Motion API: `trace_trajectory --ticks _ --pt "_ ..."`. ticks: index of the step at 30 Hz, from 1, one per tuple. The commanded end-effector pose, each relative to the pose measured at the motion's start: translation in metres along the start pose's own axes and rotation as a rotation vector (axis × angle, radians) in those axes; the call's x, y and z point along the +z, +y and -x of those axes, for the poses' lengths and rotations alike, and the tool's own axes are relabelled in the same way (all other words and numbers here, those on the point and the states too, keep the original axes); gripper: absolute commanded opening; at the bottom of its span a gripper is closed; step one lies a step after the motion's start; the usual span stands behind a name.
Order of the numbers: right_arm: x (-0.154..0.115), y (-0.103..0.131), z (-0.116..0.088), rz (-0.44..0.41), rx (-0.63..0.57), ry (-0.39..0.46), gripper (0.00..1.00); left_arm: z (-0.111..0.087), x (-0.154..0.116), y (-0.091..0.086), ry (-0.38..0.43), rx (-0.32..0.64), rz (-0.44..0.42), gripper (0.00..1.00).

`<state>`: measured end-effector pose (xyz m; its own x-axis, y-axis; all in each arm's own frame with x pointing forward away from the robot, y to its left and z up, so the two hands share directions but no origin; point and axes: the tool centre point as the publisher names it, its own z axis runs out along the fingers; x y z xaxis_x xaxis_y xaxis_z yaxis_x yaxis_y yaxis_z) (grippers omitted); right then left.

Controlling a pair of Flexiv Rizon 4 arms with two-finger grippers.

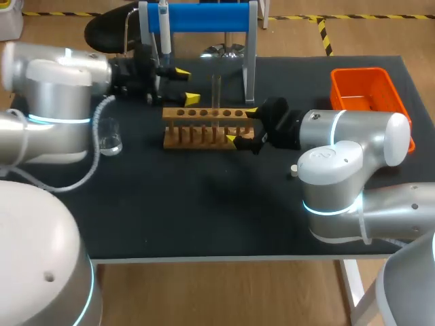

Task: Invert the test tube, pick up the pipette, mount the tip to pipette, aspirate from beaker and dispense into the tube, eject the tip, return the pipette, and cap with the stopper.

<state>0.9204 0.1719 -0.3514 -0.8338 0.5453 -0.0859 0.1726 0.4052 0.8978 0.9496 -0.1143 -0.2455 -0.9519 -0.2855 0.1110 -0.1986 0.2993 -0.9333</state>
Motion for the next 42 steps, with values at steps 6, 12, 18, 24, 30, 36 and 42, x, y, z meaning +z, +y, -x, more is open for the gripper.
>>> trace_trajectory --ticks 6,12,18,24,30,36,42 --pt "0.0 0.001 0.0 -0.004 0.001 0.001 1.0 -0.021 -0.033 -0.006 -0.041 -0.001 0.037 1.0" --pt "0.0 0.001 0.0 -0.004 0.001 0.001 1.0 -0.021 -0.033 -0.006 -0.041 -0.001 0.037 1.0" --pt "0.0 0.001 0.0 -0.004 0.001 0.001 1.0 -0.008 -0.062 0.007 -0.163 -0.046 0.035 1.0" --pt "0.0 0.001 0.0 -0.004 0.001 0.001 1.0 0.021 -0.139 0.035 -0.416 -0.123 0.117 1.0" --pt "0.0 0.001 0.0 -0.004 0.001 0.001 1.0 0.048 -0.202 0.063 -0.673 -0.228 0.189 1.0" --pt "0.0 0.001 0.0 -0.004 0.001 0.001 1.0 0.069 -0.235 0.085 -0.879 -0.293 0.247 1.0" --pt "0.0 0.001 0.0 -0.004 0.001 0.001 1.0 0.097 -0.248 0.1 -0.933 -0.326 0.273 1.0"
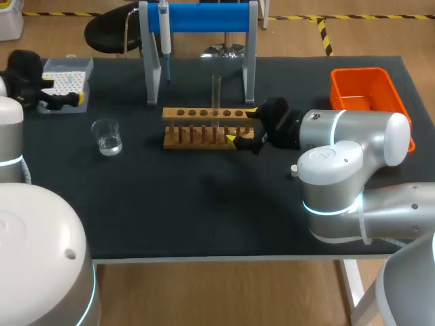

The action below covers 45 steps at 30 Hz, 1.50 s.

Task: Invert the test tube, pick up the pipette, mount the tip to pipette, aspirate from beaker and dispense into the tube, eject the tip, return the pipette, and cap with the stopper.

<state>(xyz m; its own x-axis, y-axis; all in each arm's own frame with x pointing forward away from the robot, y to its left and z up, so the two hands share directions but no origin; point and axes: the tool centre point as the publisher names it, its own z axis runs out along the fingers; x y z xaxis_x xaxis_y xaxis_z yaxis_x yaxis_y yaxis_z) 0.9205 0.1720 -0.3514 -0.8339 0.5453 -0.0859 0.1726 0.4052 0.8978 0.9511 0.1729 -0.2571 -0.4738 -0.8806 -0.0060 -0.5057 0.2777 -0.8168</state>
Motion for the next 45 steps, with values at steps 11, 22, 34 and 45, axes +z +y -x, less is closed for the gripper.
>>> trace_trajectory --ticks 11,22,34,45 --pt "0.0 0.001 0.0 -0.004 0.001 0.001 1.0 0.044 0.062 0.004 -0.24 -0.082 0.025 1.0" --pt "0.0 0.001 0.0 -0.004 0.001 0.001 1.0 0.054 0.078 0.004 -0.258 -0.071 0.015 1.0" --pt "0.0 0.001 0.0 -0.004 0.001 0.001 1.0 0.054 0.078 0.004 -0.258 -0.071 0.015 1.0" --pt "0.0 0.001 0.0 -0.004 0.001 0.001 1.0 0.072 0.087 0.003 -0.275 -0.072 -0.01 1.0"
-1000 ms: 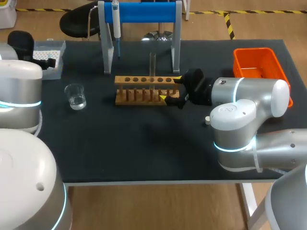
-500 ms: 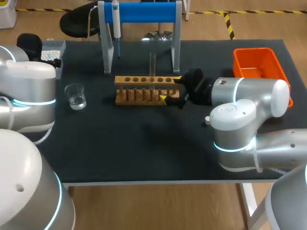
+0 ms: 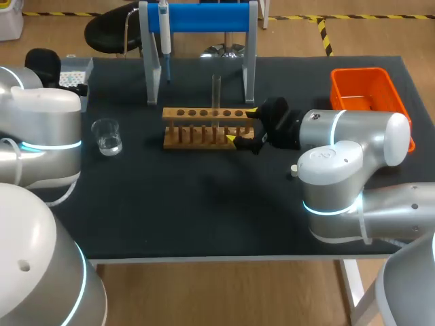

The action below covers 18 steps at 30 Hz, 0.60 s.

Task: Invert the test tube, pick up the pipette, mount the tip to pipette, aspirate from beaker and dispense into the tube, eject the tip, return the pipette, and cap with the stopper.

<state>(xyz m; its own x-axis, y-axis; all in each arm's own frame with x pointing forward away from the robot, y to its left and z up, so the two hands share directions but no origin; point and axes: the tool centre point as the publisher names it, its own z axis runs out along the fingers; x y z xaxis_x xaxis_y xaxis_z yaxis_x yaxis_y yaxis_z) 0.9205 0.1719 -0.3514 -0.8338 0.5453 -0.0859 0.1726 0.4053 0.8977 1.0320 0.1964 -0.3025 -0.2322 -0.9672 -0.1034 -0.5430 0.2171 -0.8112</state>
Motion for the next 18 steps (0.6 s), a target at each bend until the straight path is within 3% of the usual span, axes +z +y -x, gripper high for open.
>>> trace_trajectory --ticks 1,6,18 --pt "0.0 0.001 0.0 -0.004 0.001 0.001 1.0 0.013 0.017 0.0 -0.006 -0.005 -0.026 1.0" --pt "0.0 0.001 0.0 -0.004 0.001 0.001 1.0 0.026 0.029 -0.001 -0.044 -0.017 -0.036 1.0" --pt "0.0 0.001 0.0 -0.004 0.001 0.001 1.0 0.035 0.055 -0.005 -0.018 -0.012 -0.047 1.0"
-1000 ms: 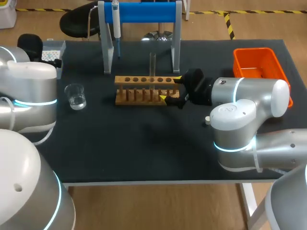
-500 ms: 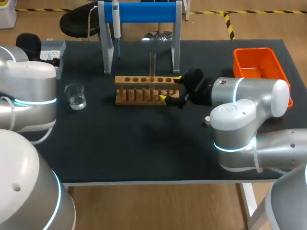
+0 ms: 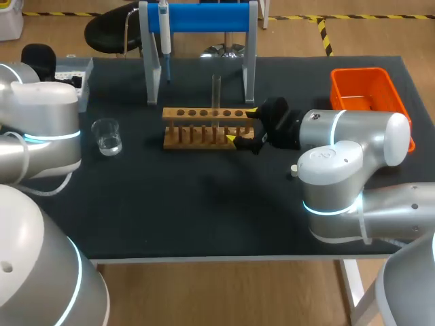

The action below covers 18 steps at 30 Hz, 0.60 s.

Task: Invert the test tube, pick up the pipette, mount the tip to pipette, aspirate from beaker and dispense into the tube, eject the tip, return the pipette, and cap with the stopper.

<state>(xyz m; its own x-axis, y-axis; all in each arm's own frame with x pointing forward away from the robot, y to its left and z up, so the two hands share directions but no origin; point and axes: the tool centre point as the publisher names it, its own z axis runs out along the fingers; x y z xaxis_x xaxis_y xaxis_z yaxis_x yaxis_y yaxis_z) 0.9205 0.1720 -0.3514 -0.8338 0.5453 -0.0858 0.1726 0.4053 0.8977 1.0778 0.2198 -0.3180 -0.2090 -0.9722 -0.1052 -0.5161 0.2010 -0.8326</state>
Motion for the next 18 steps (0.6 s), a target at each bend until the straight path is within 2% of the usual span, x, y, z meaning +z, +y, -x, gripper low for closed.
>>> trace_trajectory --ticks 1,15,18 --pt "0.0 0.001 0.0 -0.004 0.001 0.001 1.0 0.004 0.014 0.003 0.004 -0.002 -0.011 1.0" --pt "0.0 0.001 0.0 -0.004 0.001 0.001 1.0 0.003 0.026 0.005 0.023 -0.039 -0.059 1.0" --pt "0.0 0.001 0.0 -0.004 0.001 0.001 1.0 0.001 0.027 0.006 0.018 -0.053 -0.073 0.94"
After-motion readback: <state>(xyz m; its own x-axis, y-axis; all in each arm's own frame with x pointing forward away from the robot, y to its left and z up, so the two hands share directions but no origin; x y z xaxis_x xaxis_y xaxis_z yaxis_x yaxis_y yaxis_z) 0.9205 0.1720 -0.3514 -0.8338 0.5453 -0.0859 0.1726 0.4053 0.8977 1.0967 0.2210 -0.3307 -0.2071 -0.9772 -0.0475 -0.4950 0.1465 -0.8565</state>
